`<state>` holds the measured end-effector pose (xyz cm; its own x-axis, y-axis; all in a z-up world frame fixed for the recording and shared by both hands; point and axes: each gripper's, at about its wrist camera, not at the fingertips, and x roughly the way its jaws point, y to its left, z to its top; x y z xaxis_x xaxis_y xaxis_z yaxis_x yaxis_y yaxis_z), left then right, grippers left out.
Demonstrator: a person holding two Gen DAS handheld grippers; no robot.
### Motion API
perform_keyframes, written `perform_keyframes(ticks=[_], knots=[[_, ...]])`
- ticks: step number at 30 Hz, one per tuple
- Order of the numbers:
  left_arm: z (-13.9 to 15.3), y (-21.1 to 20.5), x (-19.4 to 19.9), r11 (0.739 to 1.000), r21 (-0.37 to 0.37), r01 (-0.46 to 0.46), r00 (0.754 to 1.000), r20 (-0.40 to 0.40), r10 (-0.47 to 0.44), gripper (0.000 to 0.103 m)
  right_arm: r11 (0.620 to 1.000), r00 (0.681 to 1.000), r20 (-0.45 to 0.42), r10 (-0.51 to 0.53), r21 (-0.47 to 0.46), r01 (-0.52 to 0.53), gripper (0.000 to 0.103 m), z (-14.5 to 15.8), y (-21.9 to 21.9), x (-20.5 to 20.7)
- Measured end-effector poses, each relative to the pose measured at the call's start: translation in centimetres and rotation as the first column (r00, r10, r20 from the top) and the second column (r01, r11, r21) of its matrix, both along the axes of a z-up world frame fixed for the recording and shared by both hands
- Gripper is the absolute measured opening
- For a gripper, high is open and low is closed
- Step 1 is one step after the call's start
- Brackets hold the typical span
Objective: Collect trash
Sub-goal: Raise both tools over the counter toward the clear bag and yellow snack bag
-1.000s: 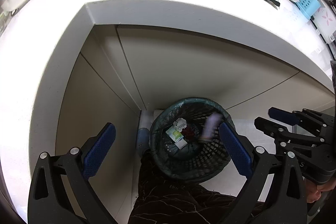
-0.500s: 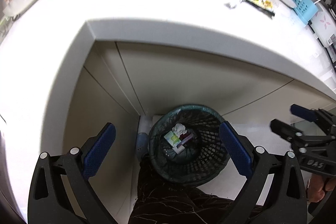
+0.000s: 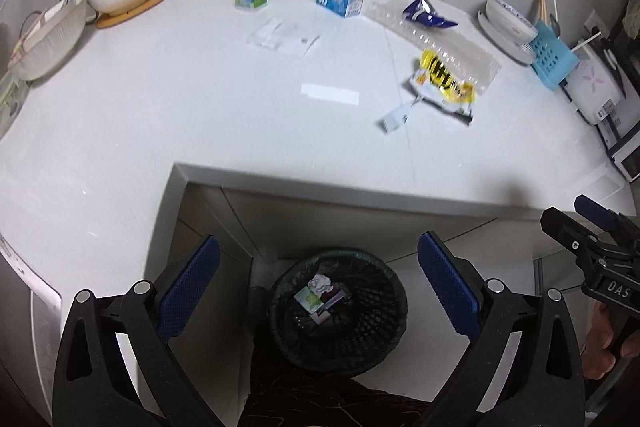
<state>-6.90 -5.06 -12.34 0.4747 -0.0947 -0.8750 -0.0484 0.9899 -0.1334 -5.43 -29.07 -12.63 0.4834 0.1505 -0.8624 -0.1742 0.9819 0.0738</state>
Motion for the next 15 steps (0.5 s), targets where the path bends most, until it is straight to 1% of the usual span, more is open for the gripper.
perform_keyframes(ticks=[6,10,13,15], knots=[[2.7,-0.1,1.3,1.0,0.004,0.014,1.0,0.024,-0.014,0.097,0.999,0.999,0.037,-0.039,0.013,0.038,0.095,2.5,-0.6,0.9],[3.1,0.3,2.5,1.0,0.003,0.006,1.0,0.023,-0.006,0.097,0.998,0.997,0.058,-0.058,0.021,0.056,0.095,4.0,-1.0,1.8],[3.6,0.6,3.4,1.0,0.011,0.009,0.999,0.031,-0.01,0.097,0.998,0.995,0.071,-0.064,-0.003,0.064,0.095,4.5,-1.0,2.6],[4.2,0.8,4.0,1.0,0.015,0.015,0.999,0.04,-0.016,0.097,0.997,0.995,0.074,-0.071,0.005,0.071,0.095,4.9,-1.1,3.1]])
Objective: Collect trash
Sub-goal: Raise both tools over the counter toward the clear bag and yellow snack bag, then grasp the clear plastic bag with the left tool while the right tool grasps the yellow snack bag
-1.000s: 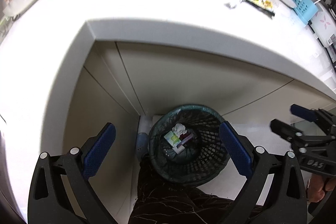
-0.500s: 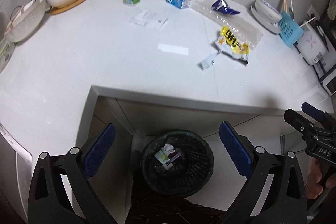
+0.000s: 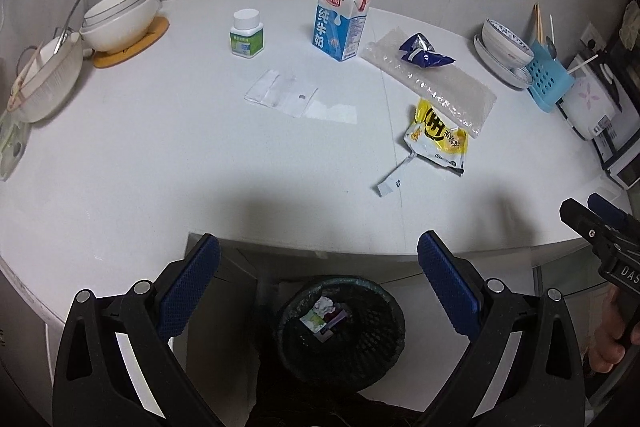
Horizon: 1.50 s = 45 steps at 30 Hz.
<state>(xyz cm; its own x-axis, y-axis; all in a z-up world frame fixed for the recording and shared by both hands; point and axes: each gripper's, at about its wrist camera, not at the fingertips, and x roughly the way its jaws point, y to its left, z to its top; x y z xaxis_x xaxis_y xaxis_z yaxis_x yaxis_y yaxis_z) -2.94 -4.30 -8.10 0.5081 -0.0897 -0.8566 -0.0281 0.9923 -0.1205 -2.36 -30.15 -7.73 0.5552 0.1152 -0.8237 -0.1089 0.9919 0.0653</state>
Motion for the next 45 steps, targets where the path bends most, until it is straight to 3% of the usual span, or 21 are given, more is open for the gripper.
perform_keyframes(ticks=[20,36,45], knots=[[2.0,2.6,6.7,1.0,0.007,0.022,0.999,0.022,-0.023,0.097,0.998,0.999,0.015,-0.046,-0.042,0.047,0.095,2.3,1.5,5.6],[-0.9,4.6,11.4,1.0,-0.001,0.031,0.999,-0.036,-0.031,0.097,0.996,0.997,-0.03,-0.066,-0.062,0.064,0.095,1.0,2.7,8.9],[-4.1,5.5,15.1,0.999,0.044,0.024,0.996,-0.082,-0.021,0.097,0.997,0.992,-0.115,-0.059,-0.059,0.053,0.095,-2.3,3.0,12.1]])
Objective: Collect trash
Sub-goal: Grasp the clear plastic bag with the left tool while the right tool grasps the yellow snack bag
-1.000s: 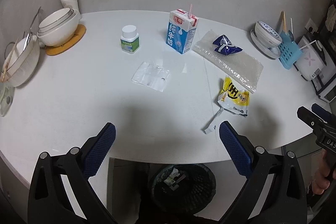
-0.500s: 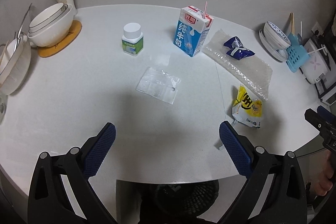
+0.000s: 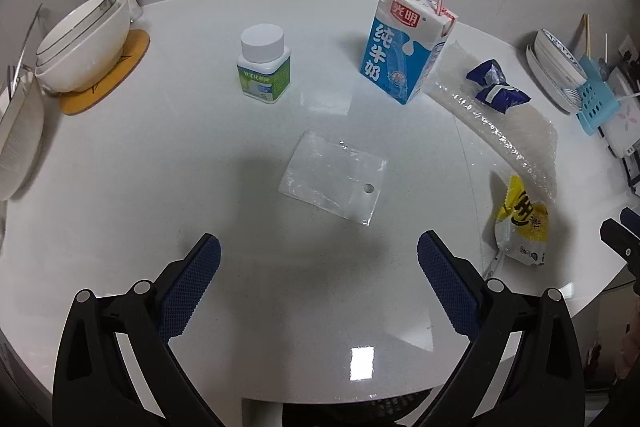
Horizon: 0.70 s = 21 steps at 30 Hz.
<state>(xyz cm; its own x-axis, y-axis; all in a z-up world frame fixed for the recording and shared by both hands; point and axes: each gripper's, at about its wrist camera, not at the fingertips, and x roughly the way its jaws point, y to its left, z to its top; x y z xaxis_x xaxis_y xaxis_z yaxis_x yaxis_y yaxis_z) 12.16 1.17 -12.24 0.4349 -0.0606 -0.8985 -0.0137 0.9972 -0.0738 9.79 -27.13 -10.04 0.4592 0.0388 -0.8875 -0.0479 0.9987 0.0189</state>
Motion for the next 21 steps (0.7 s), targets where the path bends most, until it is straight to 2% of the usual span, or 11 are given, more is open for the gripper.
perform_keyframes(ticks=[7,13,17,21], knots=[[-2.7,-0.5,3.8,0.999,0.042,0.013,0.999,-0.035,-0.012,0.096,1.0,0.994,-0.105,-0.021,0.009,0.022,0.095,-3.3,1.1,2.9],[-4.8,-1.0,6.0,0.999,0.036,0.018,0.997,-0.071,-0.016,0.096,0.997,0.971,-0.226,-0.074,0.02,0.081,0.095,-6.6,2.0,5.4],[-5.7,-2.0,6.8,0.996,0.073,0.045,0.996,-0.085,-0.038,0.086,0.991,0.95,-0.283,-0.13,0.003,0.137,0.095,-8.1,2.3,6.2],[-5.4,-3.1,7.0,0.994,0.089,0.068,0.994,-0.097,-0.059,0.072,0.985,0.928,-0.332,-0.168,-0.027,0.168,0.086,-9.3,2.4,6.3]])
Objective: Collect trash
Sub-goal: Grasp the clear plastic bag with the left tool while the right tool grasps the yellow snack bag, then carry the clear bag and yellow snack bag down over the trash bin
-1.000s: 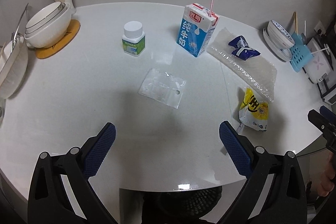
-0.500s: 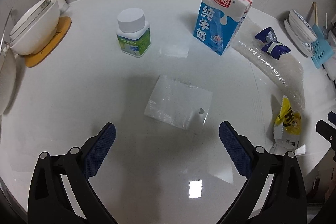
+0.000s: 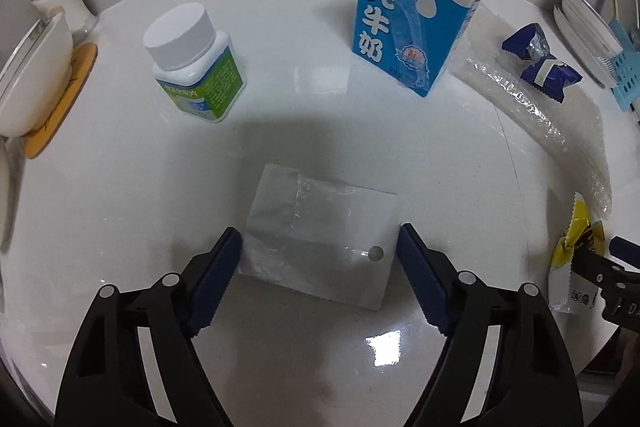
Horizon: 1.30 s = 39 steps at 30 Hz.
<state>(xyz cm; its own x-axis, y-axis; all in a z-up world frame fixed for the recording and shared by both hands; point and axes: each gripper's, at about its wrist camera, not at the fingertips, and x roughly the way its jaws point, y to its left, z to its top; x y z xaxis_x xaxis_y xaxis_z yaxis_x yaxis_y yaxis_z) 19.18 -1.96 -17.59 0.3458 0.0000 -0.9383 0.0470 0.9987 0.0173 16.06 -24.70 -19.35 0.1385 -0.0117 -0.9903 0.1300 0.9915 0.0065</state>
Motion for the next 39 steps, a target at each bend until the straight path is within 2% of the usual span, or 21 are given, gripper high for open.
perform_keyframes(ticks=[2,4,5,7,8,11,13,14,20,22,29,39], knots=[[0.1,-0.3,0.0,1.0,0.002,-0.004,1.0,-0.015,0.004,0.063,1.0,1.0,-0.022,-0.013,0.008,0.014,0.081,-0.5,0.0,-0.2],[0.3,-0.4,0.0,1.0,0.003,-0.008,1.0,-0.028,0.008,0.058,0.999,0.999,-0.026,-0.023,0.021,0.024,0.076,-0.6,0.1,-0.4],[0.4,-0.5,-0.1,1.0,0.003,-0.006,1.0,-0.028,0.006,0.041,0.999,0.999,-0.027,-0.025,0.021,0.026,0.069,-0.5,0.2,-0.4],[0.6,-0.8,-0.1,1.0,0.012,0.011,0.999,-0.035,-0.01,0.021,1.0,0.999,-0.027,-0.018,0.016,0.018,0.058,-0.3,0.5,-0.4],[0.7,-1.0,-0.1,1.0,0.017,0.013,0.999,-0.041,-0.012,0.014,1.0,0.999,-0.032,-0.016,0.014,0.017,0.054,-0.2,0.4,-0.2],[0.6,-1.0,-0.3,0.999,0.034,0.007,0.999,-0.041,-0.006,0.002,1.0,0.999,-0.04,-0.012,0.005,0.012,0.045,-0.2,0.8,0.0],[0.7,-0.8,-0.3,0.999,0.032,0.004,0.999,-0.04,-0.003,0.0,1.0,0.999,-0.046,-0.016,0.002,0.016,0.039,-0.1,0.8,0.1],[0.7,-0.7,-0.4,1.0,0.029,0.004,0.999,-0.039,-0.003,0.0,1.0,0.999,-0.048,-0.019,0.006,0.019,0.032,0.0,0.5,0.1],[0.7,-0.8,-0.6,1.0,0.014,0.009,0.999,-0.04,-0.009,0.0,0.999,0.999,-0.035,-0.034,0.027,0.035,0.014,0.3,-0.5,0.0],[0.8,-0.6,-0.9,1.0,0.012,0.003,0.999,-0.035,-0.002,0.0,0.997,0.999,-0.025,-0.036,0.071,0.038,0.012,0.4,-0.8,-0.3],[2.0,-0.4,-2.1,1.0,0.0,-0.004,1.0,-0.006,0.004,0.0,0.995,0.998,0.004,-0.058,0.076,0.058,0.011,1.1,-2.1,-1.0],[4.7,0.4,-3.5,0.998,-0.053,-0.017,0.999,0.029,0.018,0.0,0.992,0.996,0.072,-0.057,0.117,0.049,0.011,4.5,-3.0,-1.5]])
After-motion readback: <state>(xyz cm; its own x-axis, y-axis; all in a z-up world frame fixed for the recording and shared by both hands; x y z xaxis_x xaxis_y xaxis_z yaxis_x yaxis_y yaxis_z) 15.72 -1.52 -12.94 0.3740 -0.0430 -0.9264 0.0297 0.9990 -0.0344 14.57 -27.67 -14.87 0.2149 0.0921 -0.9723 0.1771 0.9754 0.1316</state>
